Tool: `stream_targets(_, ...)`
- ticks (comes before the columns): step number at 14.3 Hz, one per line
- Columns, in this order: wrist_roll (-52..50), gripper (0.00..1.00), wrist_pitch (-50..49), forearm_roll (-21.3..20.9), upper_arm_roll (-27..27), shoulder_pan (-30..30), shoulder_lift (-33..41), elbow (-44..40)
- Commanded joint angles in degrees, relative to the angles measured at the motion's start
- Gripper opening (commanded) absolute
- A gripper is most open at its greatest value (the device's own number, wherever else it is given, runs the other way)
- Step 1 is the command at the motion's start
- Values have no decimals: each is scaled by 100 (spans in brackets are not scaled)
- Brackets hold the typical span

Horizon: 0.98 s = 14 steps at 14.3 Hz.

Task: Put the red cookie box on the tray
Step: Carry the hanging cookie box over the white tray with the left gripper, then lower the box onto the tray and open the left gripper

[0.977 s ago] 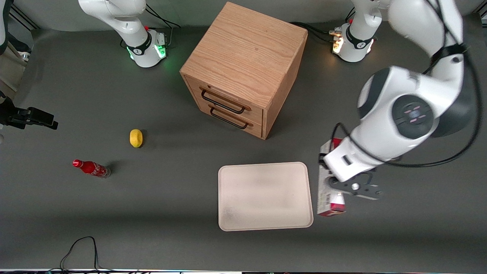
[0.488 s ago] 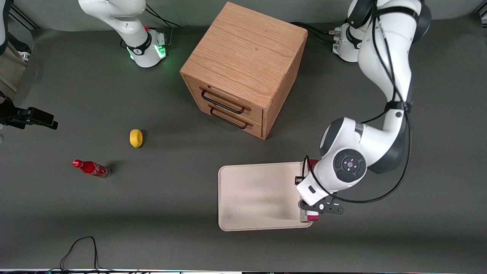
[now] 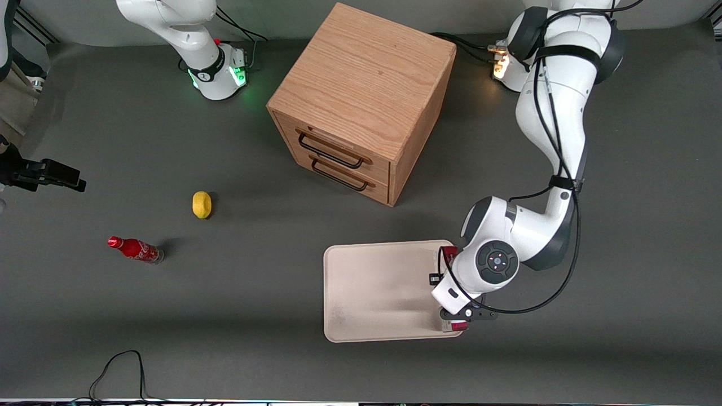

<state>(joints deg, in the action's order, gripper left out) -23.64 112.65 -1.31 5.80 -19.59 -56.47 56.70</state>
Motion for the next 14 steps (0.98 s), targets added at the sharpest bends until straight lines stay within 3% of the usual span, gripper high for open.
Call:
stream_targets(1,-168,0,195,-71,-26,-45,66,192)
stream_targets(3,-150,0,266,-71,-35,-36,66,236)
stream_targets(4,-150,99,292,-79,-35,-19,75,254)
stream_targets(14,-133,100,161,-97,-35,-10,259,263)
